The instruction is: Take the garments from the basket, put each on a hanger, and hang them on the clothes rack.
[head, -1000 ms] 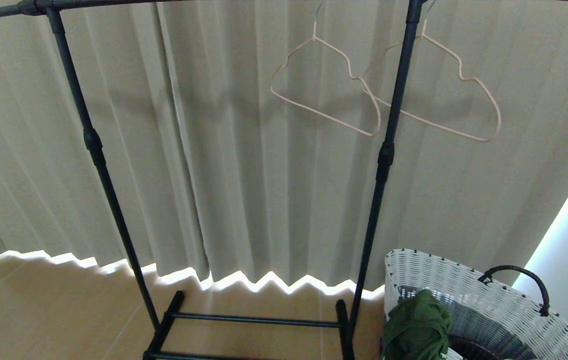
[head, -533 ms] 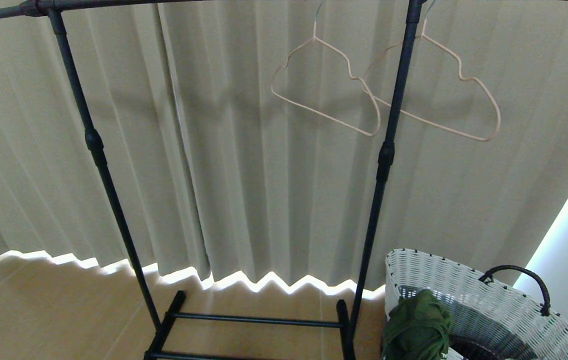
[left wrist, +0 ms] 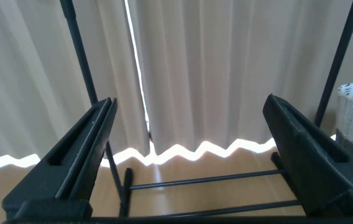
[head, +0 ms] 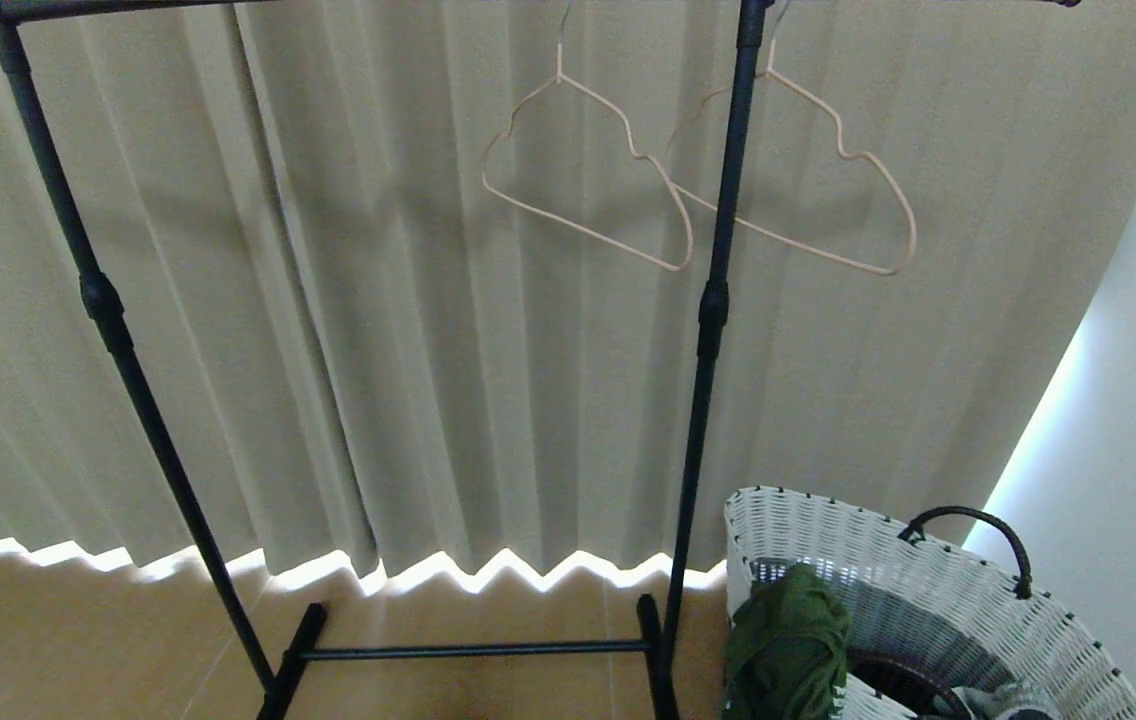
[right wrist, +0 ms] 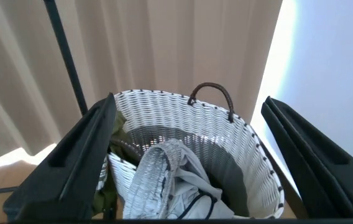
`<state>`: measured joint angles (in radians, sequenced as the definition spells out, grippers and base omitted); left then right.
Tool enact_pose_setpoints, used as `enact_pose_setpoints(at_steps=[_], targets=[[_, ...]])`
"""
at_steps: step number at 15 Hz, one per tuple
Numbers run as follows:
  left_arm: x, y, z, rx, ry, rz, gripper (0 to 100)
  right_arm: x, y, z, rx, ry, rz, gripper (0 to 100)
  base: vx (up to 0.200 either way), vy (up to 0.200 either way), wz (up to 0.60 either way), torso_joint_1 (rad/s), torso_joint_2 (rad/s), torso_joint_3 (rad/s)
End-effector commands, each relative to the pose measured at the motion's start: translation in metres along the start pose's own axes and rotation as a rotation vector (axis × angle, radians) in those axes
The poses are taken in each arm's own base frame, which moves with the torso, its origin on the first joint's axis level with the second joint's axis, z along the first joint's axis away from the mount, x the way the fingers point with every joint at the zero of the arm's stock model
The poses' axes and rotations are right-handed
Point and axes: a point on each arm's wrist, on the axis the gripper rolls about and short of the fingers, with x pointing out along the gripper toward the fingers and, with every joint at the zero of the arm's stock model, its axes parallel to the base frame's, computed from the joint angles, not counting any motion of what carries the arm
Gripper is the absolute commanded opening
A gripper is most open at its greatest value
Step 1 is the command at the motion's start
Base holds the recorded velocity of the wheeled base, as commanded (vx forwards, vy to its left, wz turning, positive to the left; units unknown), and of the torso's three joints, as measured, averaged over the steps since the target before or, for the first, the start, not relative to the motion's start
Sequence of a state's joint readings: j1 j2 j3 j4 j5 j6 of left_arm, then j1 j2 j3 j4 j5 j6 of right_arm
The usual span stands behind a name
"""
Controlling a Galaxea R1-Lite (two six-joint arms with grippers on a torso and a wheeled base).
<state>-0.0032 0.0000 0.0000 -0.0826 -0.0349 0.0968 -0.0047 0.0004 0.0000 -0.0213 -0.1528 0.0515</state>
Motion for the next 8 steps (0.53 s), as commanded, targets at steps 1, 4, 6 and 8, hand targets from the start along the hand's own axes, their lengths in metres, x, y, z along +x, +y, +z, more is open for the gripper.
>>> enact_pose_setpoints(at_steps=[1,4,6,8], targets=[[0.0,0.0,0.0,0.004,0.0,0.0,100,0.0,0.0,0.0,0.001,-0.001,-0.001,100,0.0,0.0,0.0,0.0,0.0,0.0],[0.0,0.0,0.0,0.011,0.001,0.0,100,-0.003,0.0,0.01,-0.048,-0.042,-0.001,100,0.2,0.0,0.0,0.004,0.0,0.004],[0.0,0.0,0.0,0.014,0.0,0.0,100,-0.004,0.0,0.023,-0.133,0.001,-0.002,100,0.0,0.0,0.0,0.0,0.0,0.0],[0.0,0.0,0.0,0.015,0.0,0.0,100,0.005,0.001,0.021,-0.231,0.151,-0.002,100,0.0,0.0,0.0,0.0,0.0,0.0]])
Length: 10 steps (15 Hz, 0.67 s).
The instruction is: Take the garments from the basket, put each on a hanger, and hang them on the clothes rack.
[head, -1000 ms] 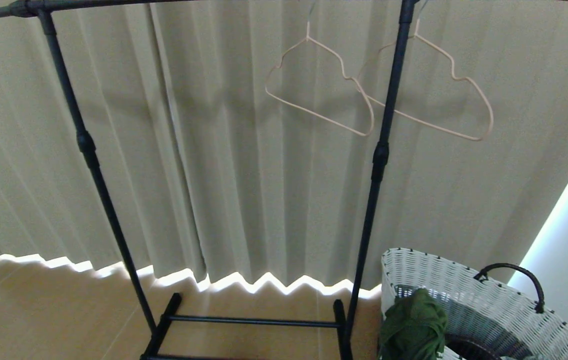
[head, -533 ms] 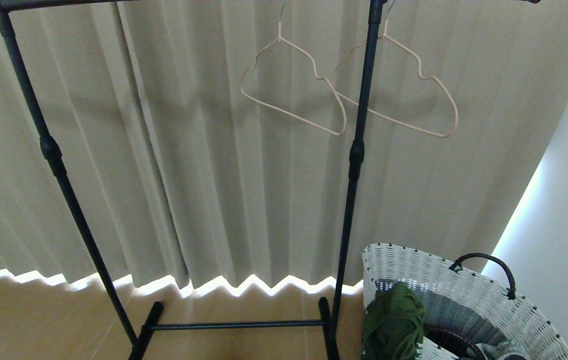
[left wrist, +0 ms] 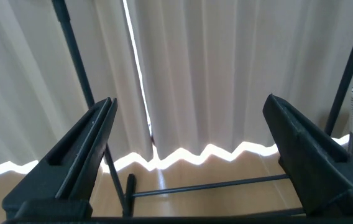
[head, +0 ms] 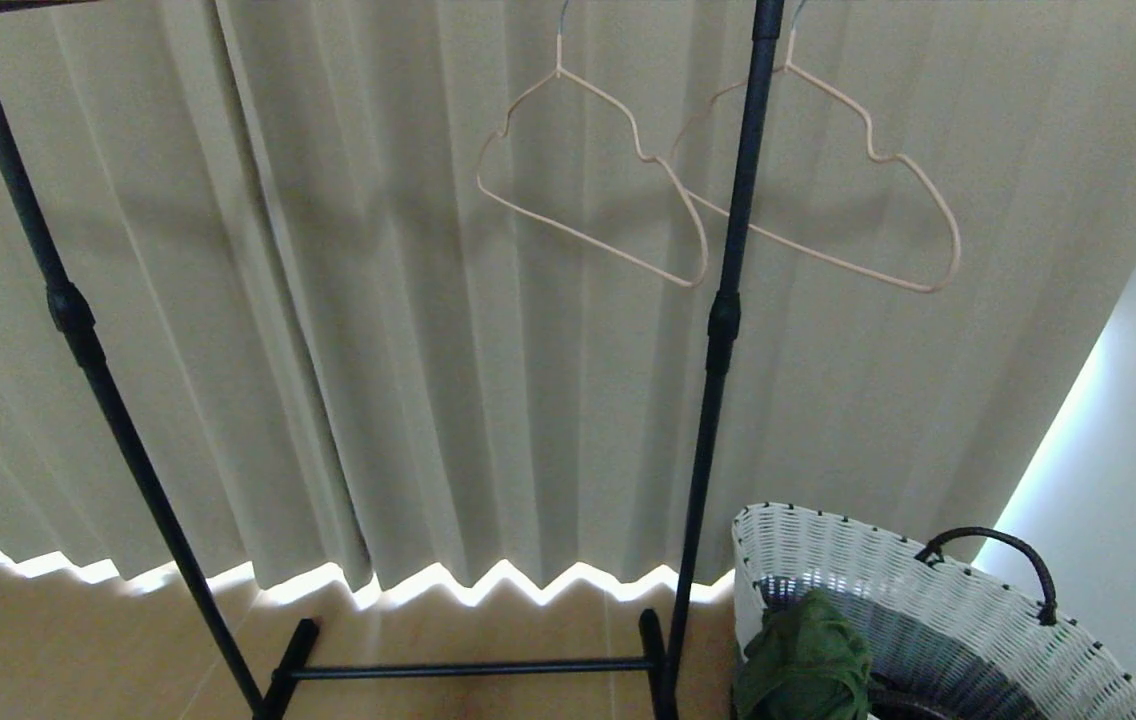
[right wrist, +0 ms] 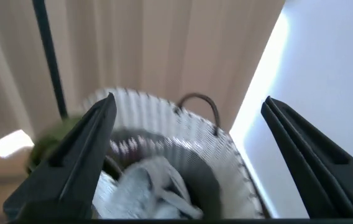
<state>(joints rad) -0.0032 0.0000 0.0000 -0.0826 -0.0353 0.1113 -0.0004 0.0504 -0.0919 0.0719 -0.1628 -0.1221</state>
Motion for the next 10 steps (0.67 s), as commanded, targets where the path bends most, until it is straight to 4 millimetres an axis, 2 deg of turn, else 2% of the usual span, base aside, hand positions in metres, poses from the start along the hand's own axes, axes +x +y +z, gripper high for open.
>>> enact_pose_setpoints(at_steps=[1,2,3,4,5,6,10], targets=[[0.0,0.0,0.0,0.001,0.0,0.0,100,0.016,0.001,0.006,-0.105,0.201,0.006,100,0.0,0.0,0.0,0.0,0.0,0.0],[0.0,0.0,0.0,0.002,0.001,0.0,100,0.027,0.002,0.007,-0.175,0.31,0.0,100,0.0,0.0,0.0,0.0,0.0,0.0],[0.0,0.0,0.0,0.002,0.0,0.0,100,0.028,0.002,0.007,-0.18,0.319,0.001,100,0.0,0.0,0.0,0.0,0.0,0.0],[0.0,0.0,0.0,0.002,0.0,0.0,100,0.053,0.005,0.009,-0.301,0.541,0.014,100,0.0,0.0,0.0,0.0,0.0,0.0],[0.0,0.0,0.0,0.002,0.0,0.0,100,0.058,0.006,0.009,-0.326,0.584,0.024,100,0.0,0.0,0.0,0.0,0.0,0.0],[0.0,0.0,0.0,0.002,0.0,0.0,100,0.074,0.008,0.008,-0.414,0.701,0.064,100,0.0,0.0,0.0,0.0,0.0,0.0],[0.0,0.0,0.0,-0.002,0.0,0.002,100,0.102,0.014,0.001,-0.556,0.88,0.175,100,0.0,0.0,0.0,0.0,0.0,0.0]])
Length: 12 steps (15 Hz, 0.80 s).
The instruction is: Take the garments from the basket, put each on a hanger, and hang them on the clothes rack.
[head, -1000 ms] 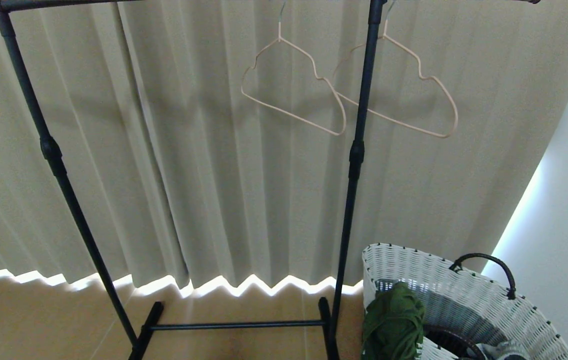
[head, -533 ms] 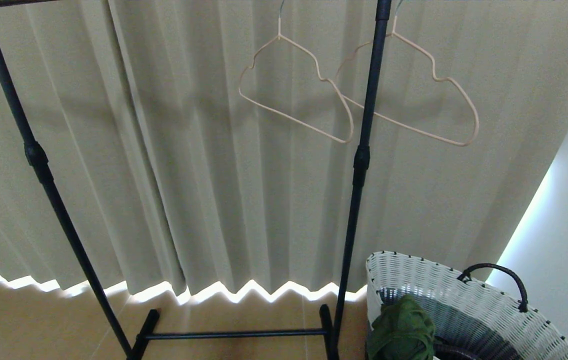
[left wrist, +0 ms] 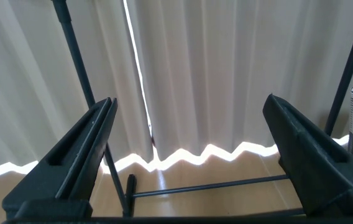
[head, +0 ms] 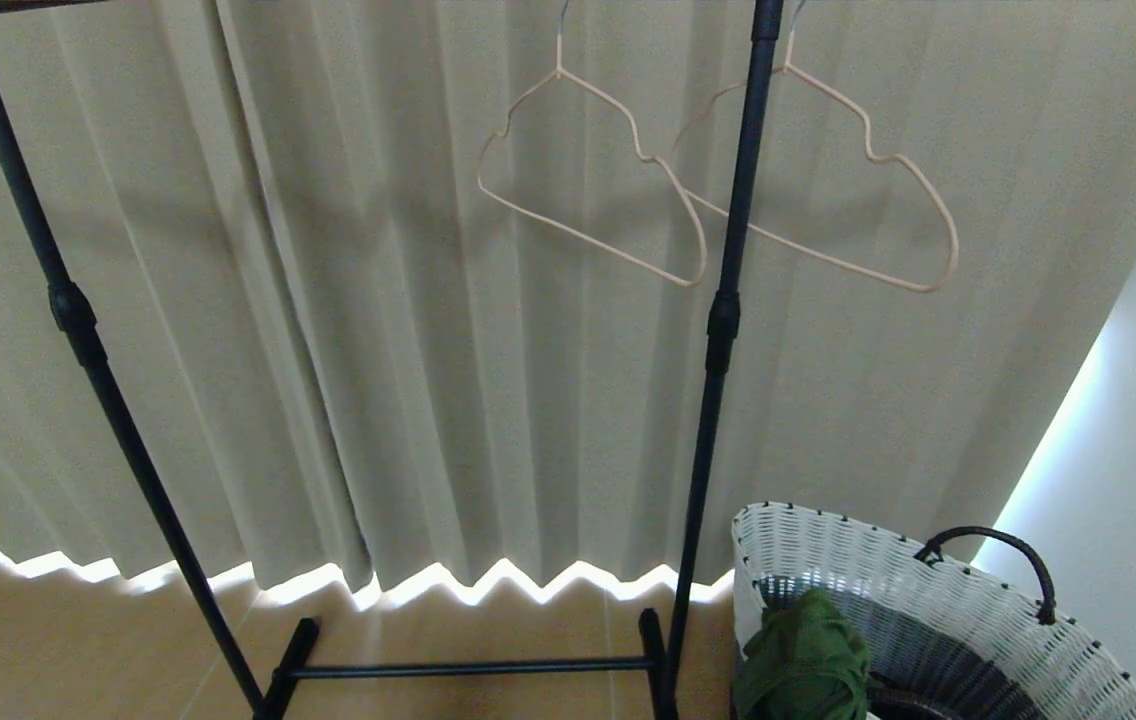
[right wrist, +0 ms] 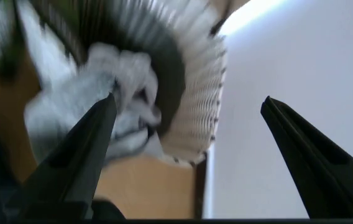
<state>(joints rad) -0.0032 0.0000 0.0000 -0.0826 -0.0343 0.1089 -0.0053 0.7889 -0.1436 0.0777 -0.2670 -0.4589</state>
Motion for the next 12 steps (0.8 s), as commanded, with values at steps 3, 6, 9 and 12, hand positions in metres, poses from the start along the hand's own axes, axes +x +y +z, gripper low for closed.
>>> enact_pose_setpoints(at_steps=[3,6,9,12], targets=[[0.0,0.0,0.0,0.0,0.0,0.001,100,0.048,0.004,0.02,-0.134,0.248,0.126,100,0.0,0.0,0.0,0.0,0.0,0.0],[0.0,0.0,0.0,-0.002,0.0,0.001,100,0.066,0.006,0.025,-0.145,0.298,0.144,100,0.0,0.0,0.0,0.0,0.0,0.0],[0.0,0.0,0.0,-0.003,0.0,0.004,100,0.084,0.006,0.026,-0.133,0.356,0.149,100,0.0,0.0,0.0,0.0,0.0,0.0],[0.0,0.0,0.0,-0.003,0.0,0.007,100,0.1,0.005,0.027,-0.108,0.369,0.135,100,0.0,0.0,0.0,0.0,0.0,0.0]])
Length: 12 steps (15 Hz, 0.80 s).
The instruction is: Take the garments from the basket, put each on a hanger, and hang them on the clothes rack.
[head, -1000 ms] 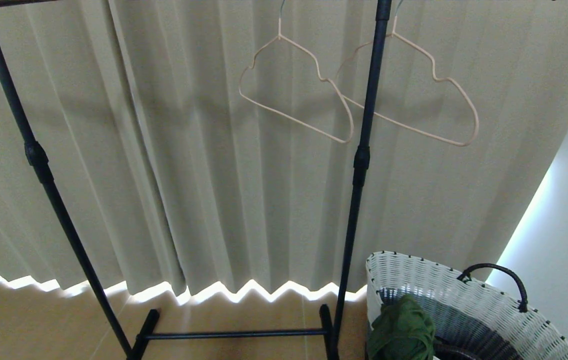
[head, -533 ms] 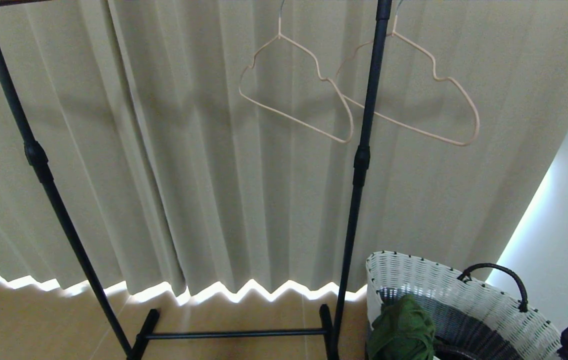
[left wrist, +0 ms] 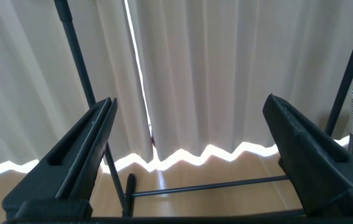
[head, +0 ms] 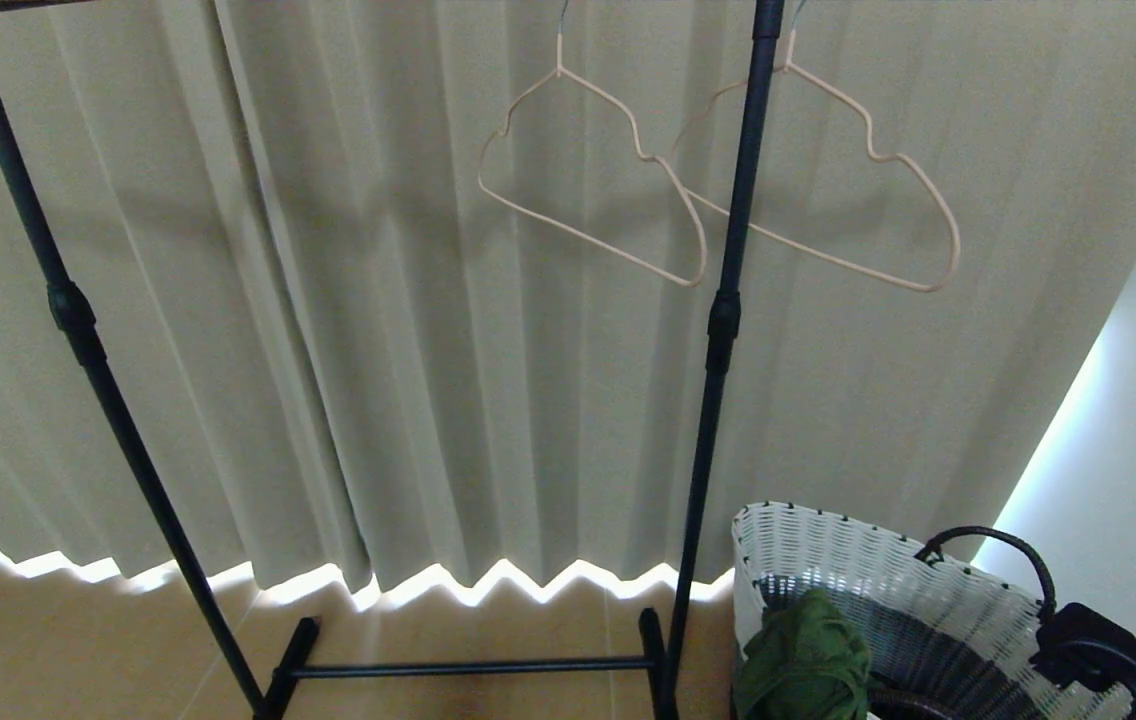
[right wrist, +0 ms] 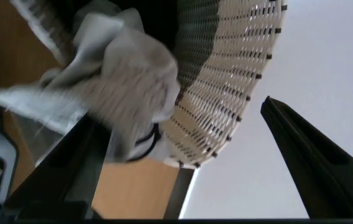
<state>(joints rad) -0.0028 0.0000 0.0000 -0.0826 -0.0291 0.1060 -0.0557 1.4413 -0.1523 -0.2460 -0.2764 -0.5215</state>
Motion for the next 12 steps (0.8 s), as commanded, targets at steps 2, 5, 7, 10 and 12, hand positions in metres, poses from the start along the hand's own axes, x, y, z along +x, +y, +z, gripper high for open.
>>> enact_pose_setpoints(at_steps=[2,5,7,10,12], targets=[[0.0,0.0,0.0,0.0,0.0,0.0,100,0.018,-0.001,0.001,0.014,0.063,0.02,100,0.0,0.0,0.0,0.0,0.0,0.0],[0.0,0.0,0.0,-0.017,0.0,0.001,100,0.015,-0.002,0.003,0.019,0.04,0.006,0,0.0,0.0,0.0,0.0,0.0,0.0],[0.0,0.0,0.0,-0.04,0.0,0.0,100,0.013,-0.002,0.001,0.027,0.015,-0.008,0,0.0,0.0,0.0,0.0,0.0,0.0],[0.0,0.0,0.0,-0.044,-0.002,0.0,100,-0.004,0.0,-0.01,0.077,-0.127,-0.078,0,0.0,0.0,0.0,0.0,0.0,0.0],[0.0,0.0,0.0,-0.042,-0.001,-0.003,100,-0.02,0.002,-0.019,0.1,-0.253,-0.083,0,0.0,0.0,0.0,0.0,0.0,0.0]])
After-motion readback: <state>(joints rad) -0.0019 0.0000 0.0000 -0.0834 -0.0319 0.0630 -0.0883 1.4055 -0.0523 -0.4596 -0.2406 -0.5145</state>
